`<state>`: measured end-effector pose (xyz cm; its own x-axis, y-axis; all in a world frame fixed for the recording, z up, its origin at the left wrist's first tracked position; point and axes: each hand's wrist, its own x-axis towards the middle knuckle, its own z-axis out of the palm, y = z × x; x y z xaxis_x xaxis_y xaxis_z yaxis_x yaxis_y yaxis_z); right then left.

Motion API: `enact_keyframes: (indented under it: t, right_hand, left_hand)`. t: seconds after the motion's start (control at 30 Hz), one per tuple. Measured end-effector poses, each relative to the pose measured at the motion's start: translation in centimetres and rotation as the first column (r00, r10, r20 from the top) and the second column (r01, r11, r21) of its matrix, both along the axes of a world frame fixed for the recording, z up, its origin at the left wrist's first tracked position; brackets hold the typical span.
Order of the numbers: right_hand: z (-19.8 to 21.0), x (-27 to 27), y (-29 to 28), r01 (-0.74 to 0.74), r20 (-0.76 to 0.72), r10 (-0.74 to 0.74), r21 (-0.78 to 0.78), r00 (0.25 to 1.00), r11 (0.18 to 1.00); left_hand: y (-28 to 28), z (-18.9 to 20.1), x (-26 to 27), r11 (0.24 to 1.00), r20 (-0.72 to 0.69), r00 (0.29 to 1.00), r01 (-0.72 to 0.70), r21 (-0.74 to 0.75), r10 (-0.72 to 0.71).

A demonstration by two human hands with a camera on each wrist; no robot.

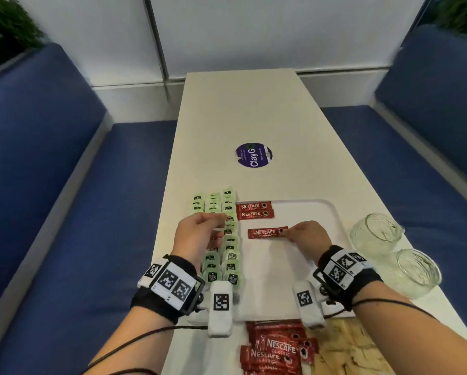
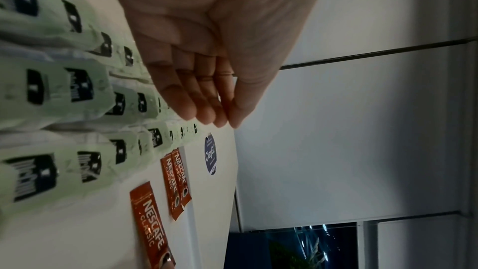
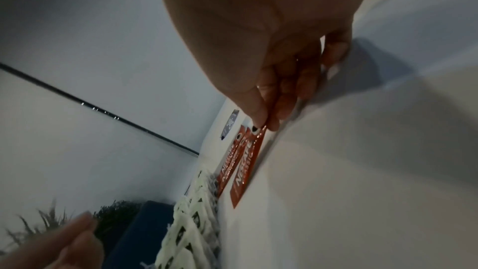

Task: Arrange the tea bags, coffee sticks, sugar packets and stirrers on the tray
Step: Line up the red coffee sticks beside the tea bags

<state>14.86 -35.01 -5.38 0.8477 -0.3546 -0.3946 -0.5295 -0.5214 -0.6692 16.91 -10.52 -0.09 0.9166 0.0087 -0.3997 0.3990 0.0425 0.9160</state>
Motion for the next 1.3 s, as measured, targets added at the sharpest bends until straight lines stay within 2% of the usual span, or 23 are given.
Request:
enact_keyframes:
  t: [0.13,0.47,0.77,0.93,1.07,1.17,1.3]
  right_hand:
    - [-0.5,1.9,0.7,-0.033,-0.083,0.022,-0.142,0.996,0.989]
    - [-0.2,4.0,2.0,-0.073,-0.123,0.044,-0.241,0.991,0.968]
    - [0.5,3.1,2.0,-0.093,-0.062,0.08,-0.231,0.995,0.969]
    - [2.4,-0.9,1.5,-0.153,0.046,0.162,-0.157,0.986,0.976]
    - [3.5,-5.8,1.3,-0.179,0.156,0.186,-0.059,0.97,0.982]
    - [3.9,-9.4,1.7,-0.241,0.176,0.245,-0.047,0.953,0.969]
    - [4.0,-13.3,2.3,-0.331,0.162,0.341,-0.089,0.926,0.939]
  left_hand:
    - [-0.5,-0.4,0.3,1.0,-0.004,1.0,0.03,0.0,-0.03]
    - [-1.0,-1.1,0.2,0.994,0.05,0.997,0.058,0.093,-0.063]
    - [-0.3,0.5,-0.7,0.984,0.103,0.988,0.097,0.152,-0.113]
    - [0.0,2.7,-4.0,0.955,0.178,0.965,0.145,0.26,-0.195]
    - [-0.4,2.9,-8.6,0.887,0.193,0.931,0.211,0.411,-0.311]
    - [-0.8,2.0,-11.8,0.83,0.156,0.904,0.284,0.48,-0.399]
    - [-1.1,0.2,-15.4,0.68,0.014,0.815,0.473,0.56,-0.579]
